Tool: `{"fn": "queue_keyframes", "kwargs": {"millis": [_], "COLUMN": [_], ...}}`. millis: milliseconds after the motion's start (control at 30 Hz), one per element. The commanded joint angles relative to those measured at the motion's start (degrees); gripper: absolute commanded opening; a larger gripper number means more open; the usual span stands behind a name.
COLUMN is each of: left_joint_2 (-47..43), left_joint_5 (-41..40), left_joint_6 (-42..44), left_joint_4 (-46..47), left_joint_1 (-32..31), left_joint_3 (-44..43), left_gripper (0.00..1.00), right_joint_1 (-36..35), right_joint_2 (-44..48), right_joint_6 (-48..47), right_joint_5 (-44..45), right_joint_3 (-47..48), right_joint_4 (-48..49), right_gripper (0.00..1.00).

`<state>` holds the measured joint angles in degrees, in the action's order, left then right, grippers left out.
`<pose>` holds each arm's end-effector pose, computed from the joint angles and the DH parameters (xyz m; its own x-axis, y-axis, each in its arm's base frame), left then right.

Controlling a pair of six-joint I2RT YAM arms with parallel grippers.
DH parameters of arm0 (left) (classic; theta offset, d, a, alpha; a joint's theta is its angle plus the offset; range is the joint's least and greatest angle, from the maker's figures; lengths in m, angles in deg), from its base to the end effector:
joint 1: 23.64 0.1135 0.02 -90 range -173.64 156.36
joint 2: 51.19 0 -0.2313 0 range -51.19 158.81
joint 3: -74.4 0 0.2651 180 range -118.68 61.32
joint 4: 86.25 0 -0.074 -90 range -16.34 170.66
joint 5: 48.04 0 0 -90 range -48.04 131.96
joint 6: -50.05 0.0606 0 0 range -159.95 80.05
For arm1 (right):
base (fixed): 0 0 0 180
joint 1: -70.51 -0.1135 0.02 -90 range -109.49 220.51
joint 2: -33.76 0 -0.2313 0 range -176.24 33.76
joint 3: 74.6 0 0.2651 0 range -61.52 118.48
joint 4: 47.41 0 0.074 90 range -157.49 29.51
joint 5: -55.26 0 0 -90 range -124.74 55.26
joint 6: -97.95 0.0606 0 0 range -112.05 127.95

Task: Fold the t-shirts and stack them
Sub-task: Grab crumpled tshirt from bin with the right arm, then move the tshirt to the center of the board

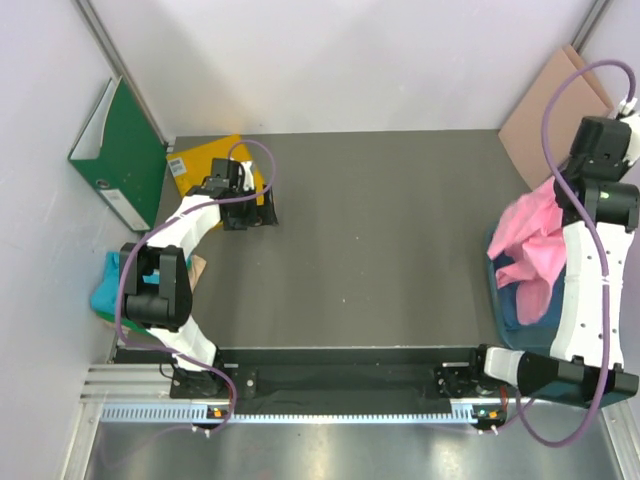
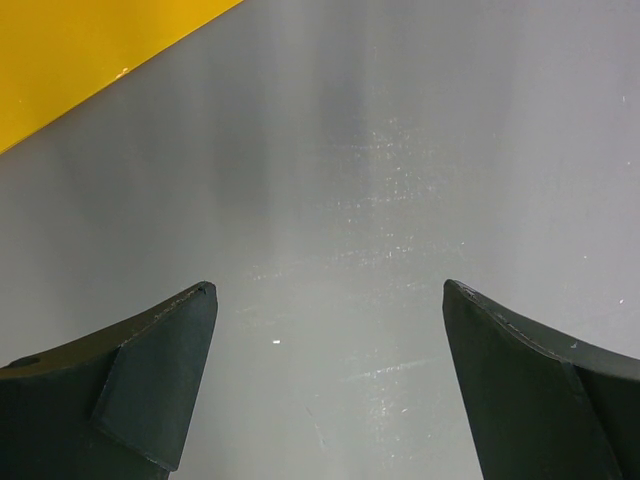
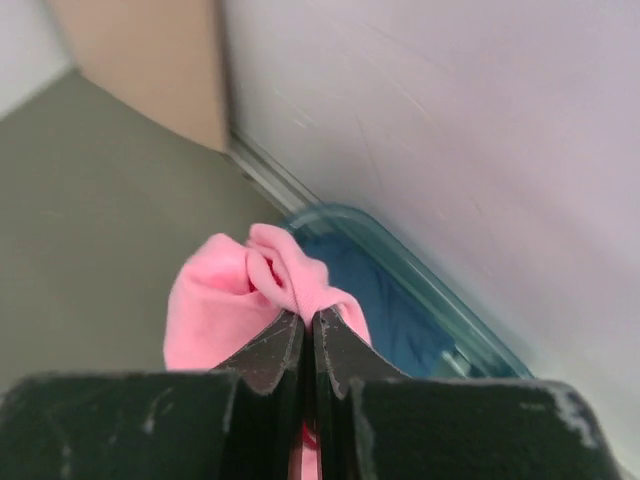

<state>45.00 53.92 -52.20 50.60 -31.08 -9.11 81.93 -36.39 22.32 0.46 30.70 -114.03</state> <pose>0.3736 -0.0615 0.1750 -0.8531 -0.0979 -0.5125 0.0625 0.9560 -0.2867 0.2514 -0.0864 0.4192 -0.3359 0.2748 -0.9009 0.7506 0.6560 -0.0798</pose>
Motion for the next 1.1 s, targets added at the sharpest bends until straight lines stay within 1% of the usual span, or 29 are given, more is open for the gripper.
{"fn": "queue_keyframes", "kwargs": {"millis": [0, 33, 100, 133, 200, 233, 300, 333, 367, 467, 500, 533, 567, 600, 633, 700, 733, 767, 800, 833, 867, 900, 967, 1000, 1033, 1067], "left_joint_2": [-0.73, -0.73, -0.64, -0.64, -0.73, -0.82, -1.08, -1.17, -1.08, -1.52, -1.52, -1.52, -1.52, -1.26, -1.26, -1.17, -1.17, -1.35, -1.52, -1.78, -1.79, -1.79, -1.79, -1.87, -1.96, -1.88], "left_joint_5": [-0.01, 0.07, -0.01, -0.10, -0.36, -0.45, -0.89, -1.15, -1.33, -2.47, -2.74, -2.91, -3.00, -2.91, -2.91, -2.83, -2.91, -3.26, -3.44, -4.14, -4.67, -5.11, -6.60, -7.21, -7.83, -8.97], "left_joint_6": [0.21, 0.21, 0.21, 0.12, 0.21, 0.21, 0.21, 0.30, 0.30, 0.21, 0.21, 0.12, 0.12, 0.12, 0.03, 0.03, 0.03, 0.03, 0.03, 0.12, 0.12, 0.12, 0.03, -0.23, -0.32, -0.49], "left_joint_4": [0.36, 0.27, 0.18, 0.09, -0.08, -0.17, -0.35, -0.35, -0.52, -0.79, -1.05, -1.05, -1.22, -1.57, -1.75, -1.84, -1.93, -2.10, -2.19, -2.28, -2.37, -2.45, -2.72, -2.81, -2.81, -2.98], "left_joint_1": [-0.38, -0.38, -0.47, -0.47, -0.55, -0.56, -0.56, -0.56, -0.56, -0.64, -0.64, -0.64, -0.64, -0.64, -0.64, -0.64, -0.64, -0.64, -0.64, -0.56, -0.64, -0.64, -0.64, -0.64, -0.64, -0.64], "left_joint_3": [-1.81, -1.81, -1.99, -2.07, -2.25, -2.34, -2.34, -2.43, -2.51, -3.22, -3.74, -4.09, -4.27, -4.88, -5.24, -5.76, -5.85, -5.86, -5.86, -5.86, -5.86, -5.77, -5.59, -5.50, -5.42, -5.42], "left_gripper": [0.99, 0.99, 0.99, 0.99, 0.99, 0.99, 0.99, 0.99, 0.99, 0.99, 0.99, 0.99, 0.99, 0.99, 0.99, 0.99, 0.99, 0.99, 0.99, 0.99, 0.99, 0.99, 0.99, 0.99, 0.99, 0.99], "right_joint_1": [-6.91, -12.77, -18.07, -22.36, -26.08, -29.58, -32.94, -36.09, -37.60, -41.65, -43.22, -44.19, -45.25, -47.96, -49.55, -52.71, -55.86, -57.20, -59.30, -60.02, -60.20, -60.20, -59.67, -58.80, -58.18, -57.57], "right_joint_2": [-0.51, -0.43, -2.00, -2.88, -6.48, -9.01, -11.40, -14.11, -15.70, -22.91, -25.10, -29.65, -32.22, -34.85, -40.10, -45.23, -49.60, -51.47, -52.97, -54.55, -54.65, -54.13, -49.84, -47.99, -44.15, -42.28], "right_joint_6": [-4.96, -5.92, -7.60, -7.60, -7.08, -6.38, -5.85, -4.80, -4.70, -3.12, -2.95, -2.34, -2.42, -2.59, -2.68, -3.91, -4.52, -5.14, -5.58, -5.67, -5.41, -4.88, -1.99, -1.11, 0.81, 1.53], "right_joint_5": [-4.88, -4.88, -4.61, -5.05, -7.15, -7.69, -10.57, -11.46, -12.43, -20.58, -26.01, -27.97, -30.26, -33.93, -34.84, -39.75, -40.47, -41.87, -44.49, -46.78, -49.59, -54.23, -57.07, -58.91, -59.63, -60.24], "right_joint_3": [5.15, 6.20, 7.70, 9.53, 11.48, 12.88, 13.24, 13.24, 12.81, 10.26, 9.65, 8.86, 9.20, 9.98, 13.12, 18.75, 25.39, 29.03, 35.42, 38.00, 39.94, 40.92, 39.44, 37.00, 35.67, 34.61], "right_joint_4": [6.50, 7.56, 8.36, 7.84, 6.96, 6.26, 6.43, 6.17, 6.25, 6.17, 6.08, 6.16, 5.82, 5.47, 4.94, 1.27, -0.32, -1.64, -3.57, -3.85, -3.59, -1.15, 2.45, 4.39, 7.89, 9.14], "right_gripper": [0.00, 0.00, 0.00, 0.00, 0.00, 0.00, 0.00, 0.00, 0.00, 0.00, 0.00, 0.00, 0.00, 0.00, 0.00, 0.00, 0.00, 0.00, 0.00, 0.00, 0.00, 0.00, 0.00, 0.02, 0.02, 0.03]}}
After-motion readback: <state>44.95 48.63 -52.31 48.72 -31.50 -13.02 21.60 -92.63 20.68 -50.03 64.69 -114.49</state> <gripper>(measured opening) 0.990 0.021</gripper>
